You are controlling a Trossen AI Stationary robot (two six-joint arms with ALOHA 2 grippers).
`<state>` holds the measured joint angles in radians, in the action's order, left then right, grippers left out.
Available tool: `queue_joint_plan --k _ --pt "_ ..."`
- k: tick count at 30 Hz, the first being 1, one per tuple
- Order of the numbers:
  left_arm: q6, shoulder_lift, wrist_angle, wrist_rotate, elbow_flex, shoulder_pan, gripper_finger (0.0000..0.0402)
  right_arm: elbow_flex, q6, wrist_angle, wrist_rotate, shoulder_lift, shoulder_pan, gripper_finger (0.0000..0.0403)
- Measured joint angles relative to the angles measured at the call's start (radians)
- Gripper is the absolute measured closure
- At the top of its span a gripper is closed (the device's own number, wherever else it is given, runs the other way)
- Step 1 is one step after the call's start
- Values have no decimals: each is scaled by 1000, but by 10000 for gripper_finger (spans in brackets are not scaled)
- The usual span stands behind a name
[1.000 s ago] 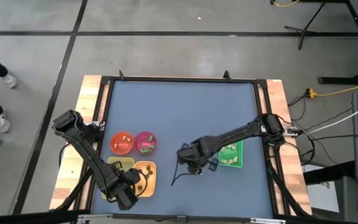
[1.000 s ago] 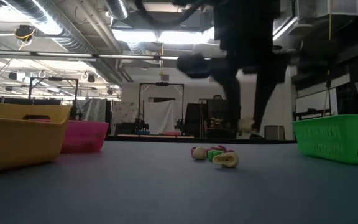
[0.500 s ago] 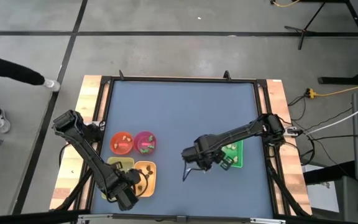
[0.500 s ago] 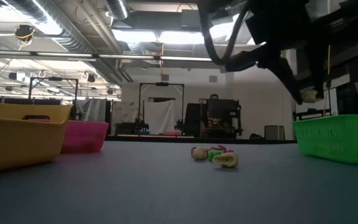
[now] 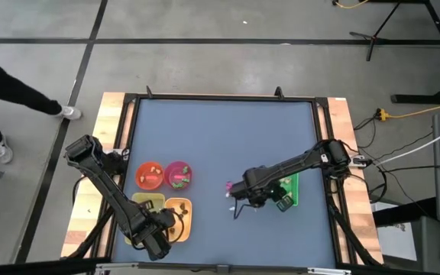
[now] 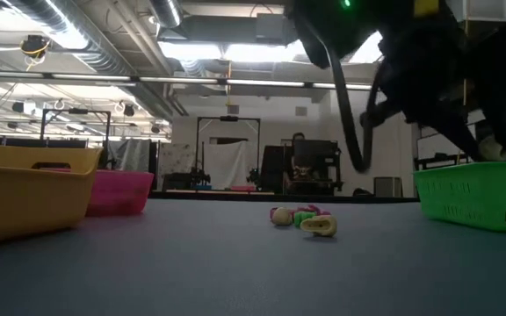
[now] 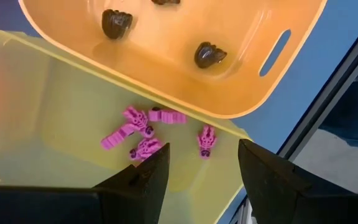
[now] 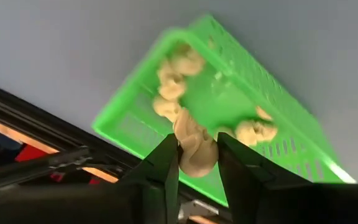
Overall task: Sort Halloween decoration
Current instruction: Put white skull toy into the green bin, then put the white skull toy into the orange bowl
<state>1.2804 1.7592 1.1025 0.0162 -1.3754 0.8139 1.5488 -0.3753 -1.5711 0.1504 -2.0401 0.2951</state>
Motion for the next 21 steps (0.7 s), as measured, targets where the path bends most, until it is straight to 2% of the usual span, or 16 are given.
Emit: queue_joint_plan --k 4,8,13,17,21 --pt "0 0 -13 0 0 -5 227 -38 35 0 -55 0 -1 293" --pt "0 0 -50 -2 0 -36 227 -46 39 0 -61 0 -1 266" --pt "-60 0 -137 -75 0 -91 227 -46 39 0 -61 0 -1 231" --pt "-182 0 -244 -202 0 -139 227 -46 39 0 -61 0 -1 219" --pt "-319 9 -380 -509 0 -180 227 -47 31 1 -51 17 -1 217"
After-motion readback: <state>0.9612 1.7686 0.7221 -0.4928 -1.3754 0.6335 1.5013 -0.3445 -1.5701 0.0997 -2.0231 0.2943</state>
